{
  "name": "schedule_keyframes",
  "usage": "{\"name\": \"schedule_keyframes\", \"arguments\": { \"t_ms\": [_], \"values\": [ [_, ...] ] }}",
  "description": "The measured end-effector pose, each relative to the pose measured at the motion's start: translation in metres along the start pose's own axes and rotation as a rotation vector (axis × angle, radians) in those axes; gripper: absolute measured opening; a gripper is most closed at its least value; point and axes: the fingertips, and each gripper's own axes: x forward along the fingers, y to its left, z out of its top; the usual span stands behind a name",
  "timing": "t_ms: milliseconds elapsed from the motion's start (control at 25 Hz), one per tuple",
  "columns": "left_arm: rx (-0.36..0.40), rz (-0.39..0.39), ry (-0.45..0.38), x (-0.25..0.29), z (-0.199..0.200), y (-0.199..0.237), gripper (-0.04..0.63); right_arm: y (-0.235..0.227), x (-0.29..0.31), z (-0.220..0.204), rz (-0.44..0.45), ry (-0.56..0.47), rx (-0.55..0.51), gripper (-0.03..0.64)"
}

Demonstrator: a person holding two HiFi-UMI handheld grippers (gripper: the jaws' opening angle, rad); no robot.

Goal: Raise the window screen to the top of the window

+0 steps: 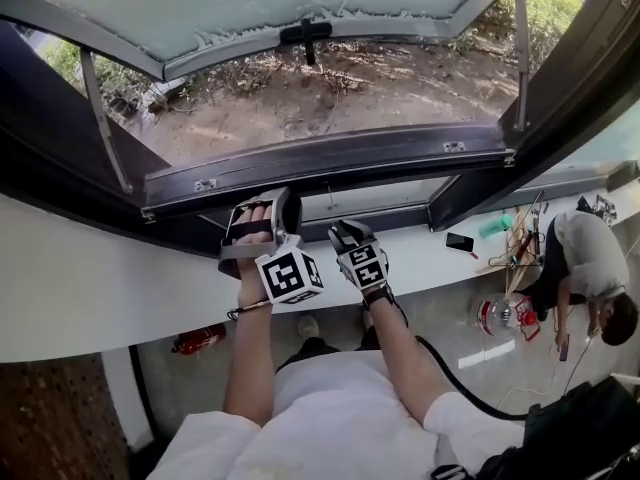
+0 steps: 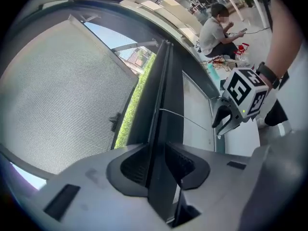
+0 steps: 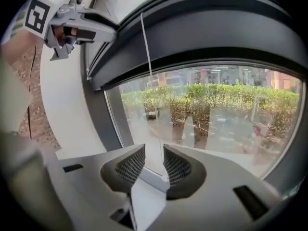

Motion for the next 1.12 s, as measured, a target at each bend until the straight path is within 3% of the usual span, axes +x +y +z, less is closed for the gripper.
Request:
{"name": "schedule_keyframes", "arguments": {
  "t_ms": [520,760,800,880,1120],
  "values": [
    [0.010,-0.009,-0.056,-0.001,0.001,0.000,0.092,-0.019,0.083,-0.085,-0.033,0.204,-0.044,0.098],
    [-0.015,0.009,-0.065,0.000,0.000,0.000,0.092,-0.009,0.105,-0.106,0.035,0.256,-0.099,0.097],
    [-0.018,0.009,-0.067,0.000,0.000,0.000,0.092,-0.005,0.104,-0.108,0.053,0.253,-0.089,0.093],
    [-0.023,0.010,-0.070,0.000,0.000,0.000,0.092,0.005,0.095,-0.110,0.087,0.241,-0.054,0.013],
    [-0.020,0.020,-0.072,-0.001,-0.001,-0.001,0.092,0.024,0.054,-0.129,0.112,0.207,0.126,0.002]
  ]
}}
